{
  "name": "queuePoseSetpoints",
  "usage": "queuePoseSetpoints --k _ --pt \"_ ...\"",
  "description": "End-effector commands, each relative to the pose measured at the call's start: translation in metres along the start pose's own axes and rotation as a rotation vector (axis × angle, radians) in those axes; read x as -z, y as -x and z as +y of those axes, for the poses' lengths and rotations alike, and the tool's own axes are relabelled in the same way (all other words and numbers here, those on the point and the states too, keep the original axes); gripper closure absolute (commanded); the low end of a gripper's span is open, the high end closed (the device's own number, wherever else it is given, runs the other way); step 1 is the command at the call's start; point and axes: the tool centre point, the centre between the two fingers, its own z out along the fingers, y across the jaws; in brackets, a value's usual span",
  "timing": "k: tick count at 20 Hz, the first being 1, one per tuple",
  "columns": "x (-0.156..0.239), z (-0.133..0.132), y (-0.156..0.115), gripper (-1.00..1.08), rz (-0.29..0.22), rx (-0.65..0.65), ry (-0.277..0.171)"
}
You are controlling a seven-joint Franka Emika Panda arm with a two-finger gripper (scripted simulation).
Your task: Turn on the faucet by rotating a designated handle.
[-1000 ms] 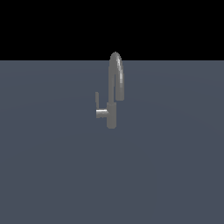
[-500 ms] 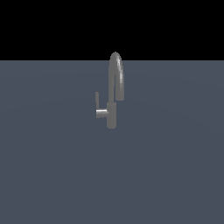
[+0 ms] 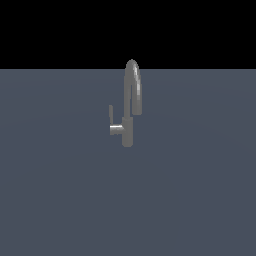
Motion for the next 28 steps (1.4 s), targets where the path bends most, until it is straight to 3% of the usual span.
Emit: queuePoseSetpoints --k 1,8,14,21,28 --pt "-0.021 -0.016 0.007 1.08 0.023 -0.043 0.021" --pt "-0.1 -0.052 0.028 1.08 0.071 -0.155 0.093" --pt "-0.187 -0.067 0.047 1.08 0.093 -0.254 0.166" --pt "-0.288 -0.061 0.068 1.08 0.098 -0.363 0.253" --pt "-0.353 -0.046 0.083 1.08 0.093 -0.434 0.311"
